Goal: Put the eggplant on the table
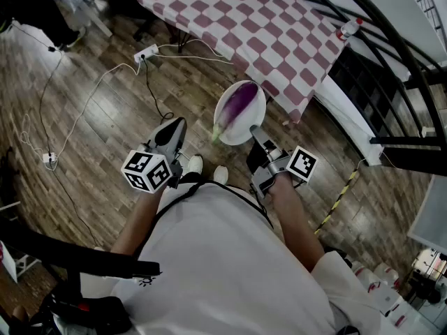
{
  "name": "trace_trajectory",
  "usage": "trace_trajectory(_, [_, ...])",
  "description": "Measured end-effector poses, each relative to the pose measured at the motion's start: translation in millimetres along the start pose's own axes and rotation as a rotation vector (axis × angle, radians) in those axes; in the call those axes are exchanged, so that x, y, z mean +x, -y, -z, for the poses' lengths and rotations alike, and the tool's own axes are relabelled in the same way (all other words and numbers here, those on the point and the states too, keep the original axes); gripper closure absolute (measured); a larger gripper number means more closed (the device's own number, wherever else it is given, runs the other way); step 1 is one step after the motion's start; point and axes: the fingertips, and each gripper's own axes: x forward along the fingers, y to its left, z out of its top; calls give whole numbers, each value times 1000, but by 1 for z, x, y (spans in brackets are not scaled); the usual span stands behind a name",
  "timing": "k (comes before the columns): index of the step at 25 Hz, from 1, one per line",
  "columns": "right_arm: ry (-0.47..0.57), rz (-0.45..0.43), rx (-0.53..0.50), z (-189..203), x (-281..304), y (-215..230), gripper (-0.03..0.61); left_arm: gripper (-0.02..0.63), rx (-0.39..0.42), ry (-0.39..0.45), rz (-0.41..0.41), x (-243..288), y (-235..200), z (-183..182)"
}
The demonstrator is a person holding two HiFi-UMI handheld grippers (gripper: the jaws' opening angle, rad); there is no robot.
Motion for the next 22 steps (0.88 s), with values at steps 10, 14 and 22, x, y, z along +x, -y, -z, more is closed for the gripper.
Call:
trace_trajectory(10, [33,-35,5,23,3,-23,554,614,28,13,45,-7,-6,-24])
trace_trajectory(14, [51,-37,8,34,6,-25,555,614,33,14,55,-15,-14,-28])
trace_trajectory(22, [79,-36,11,46,12,-27,555,614,37,7,75,-24,-25,-31])
